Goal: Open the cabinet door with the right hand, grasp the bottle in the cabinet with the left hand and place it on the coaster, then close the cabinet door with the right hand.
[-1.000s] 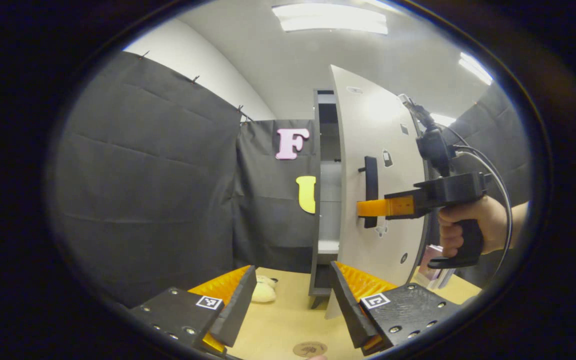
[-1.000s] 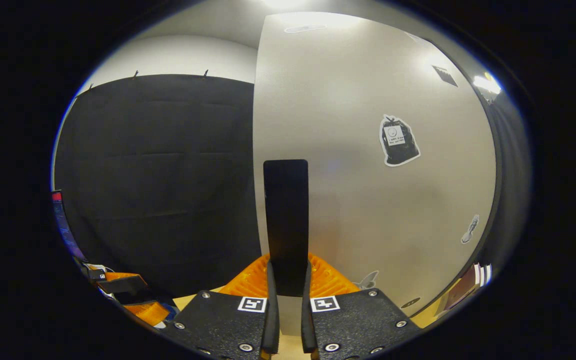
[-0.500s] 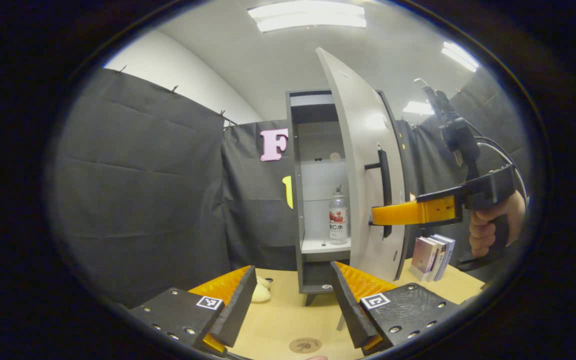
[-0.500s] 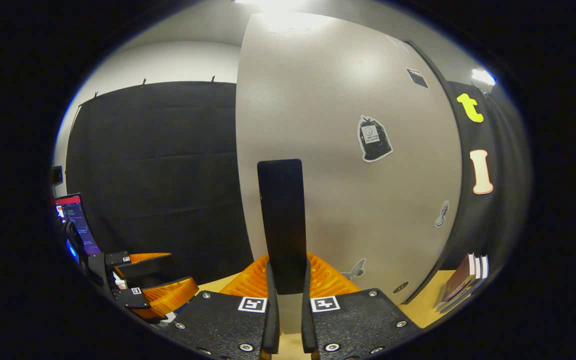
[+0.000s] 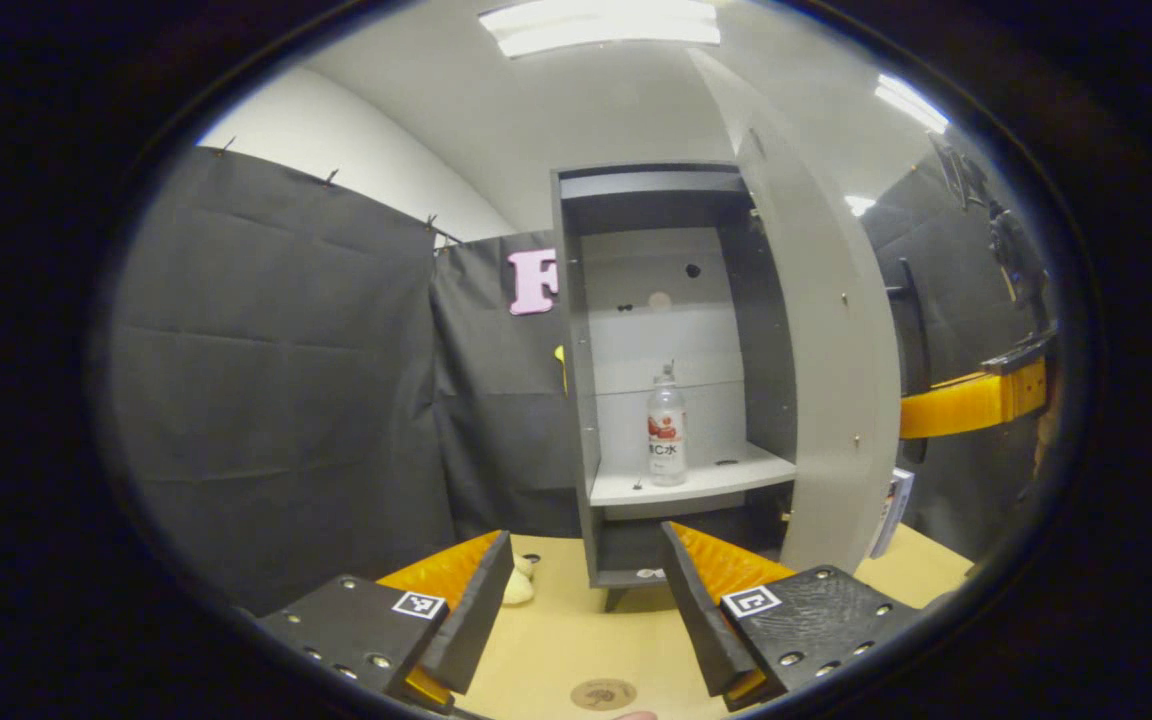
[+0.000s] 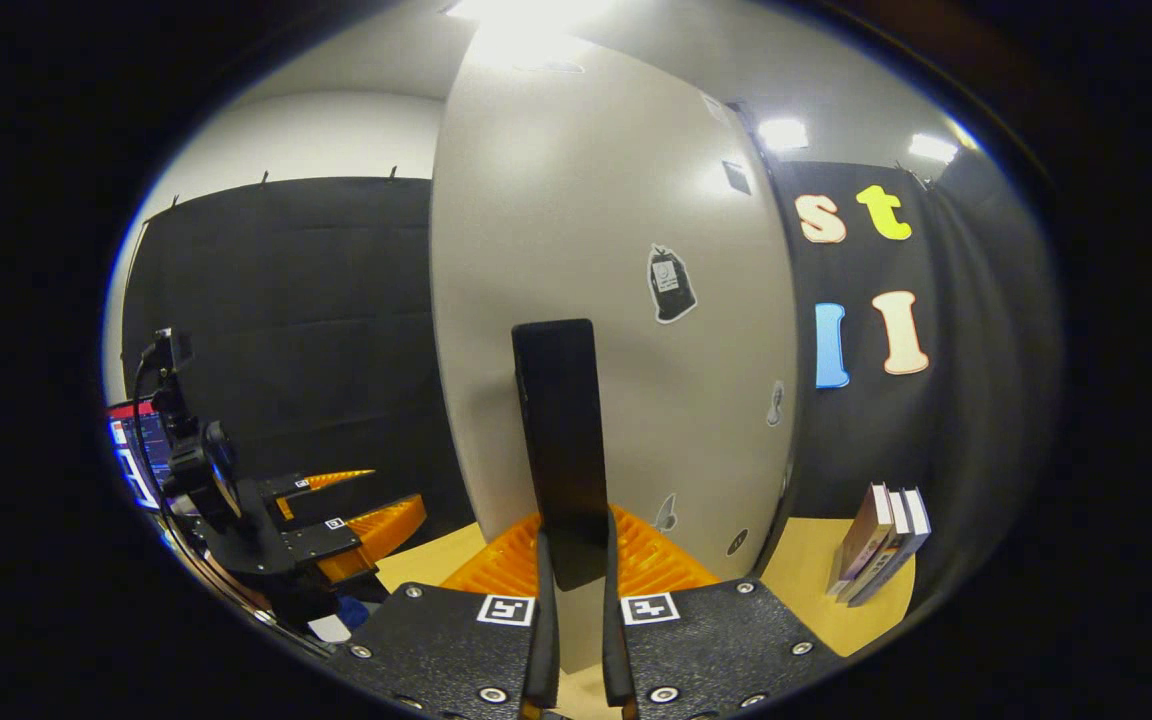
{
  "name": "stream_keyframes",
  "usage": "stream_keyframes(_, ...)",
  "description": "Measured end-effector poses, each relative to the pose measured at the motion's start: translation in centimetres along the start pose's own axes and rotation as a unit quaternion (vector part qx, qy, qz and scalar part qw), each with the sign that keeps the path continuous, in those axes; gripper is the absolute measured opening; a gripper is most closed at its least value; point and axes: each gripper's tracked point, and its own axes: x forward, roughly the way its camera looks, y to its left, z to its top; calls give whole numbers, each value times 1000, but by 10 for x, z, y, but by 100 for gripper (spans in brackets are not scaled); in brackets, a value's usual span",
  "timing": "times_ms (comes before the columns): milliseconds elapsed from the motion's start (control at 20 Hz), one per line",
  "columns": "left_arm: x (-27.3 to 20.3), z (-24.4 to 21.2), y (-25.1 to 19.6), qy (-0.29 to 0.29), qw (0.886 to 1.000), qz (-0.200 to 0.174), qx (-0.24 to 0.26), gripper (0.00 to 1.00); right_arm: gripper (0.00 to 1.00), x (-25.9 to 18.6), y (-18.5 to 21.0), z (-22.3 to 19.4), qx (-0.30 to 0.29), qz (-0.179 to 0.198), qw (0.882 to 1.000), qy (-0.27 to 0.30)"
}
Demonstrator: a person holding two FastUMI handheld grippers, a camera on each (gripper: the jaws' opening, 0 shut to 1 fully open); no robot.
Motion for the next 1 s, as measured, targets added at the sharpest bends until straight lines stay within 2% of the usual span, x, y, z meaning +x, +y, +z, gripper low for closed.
stream_keyframes(150,2,2,-24,0,1000,-21,-13,84,16,-1,-4,2,19,-16,1000,-5)
stream_keyframes(200,4,3,-28,-1,1000,-24,-14,80,17,-2,-5,3,25,-22,999,-7)
stream_keyframes(250,6,5,-30,-3,999,-30,-14,84,17,-4,-5,5,30,-28,999,-11)
stream_keyframes(350,7,5,-38,-1,999,-42,-8,84,17,-5,-7,7,39,-43,998,-15)
stream_keyframes(450,5,2,-48,2,999,-50,-3,84,17,-10,-10,8,39,-66,997,-20)
stream_keyframes(600,8,4,-62,1,998,-60,1,84,16,-18,-27,1,5,-112,993,-21)
stream_keyframes(800,13,7,-85,-2,997,-81,7,84,16,-31,-31,-5,42,-147,988,-30)
stream_keyframes(1000,43,0,-100,4,995,-98,5,84,16,-42,-46,-3,16,-188,982,-28)
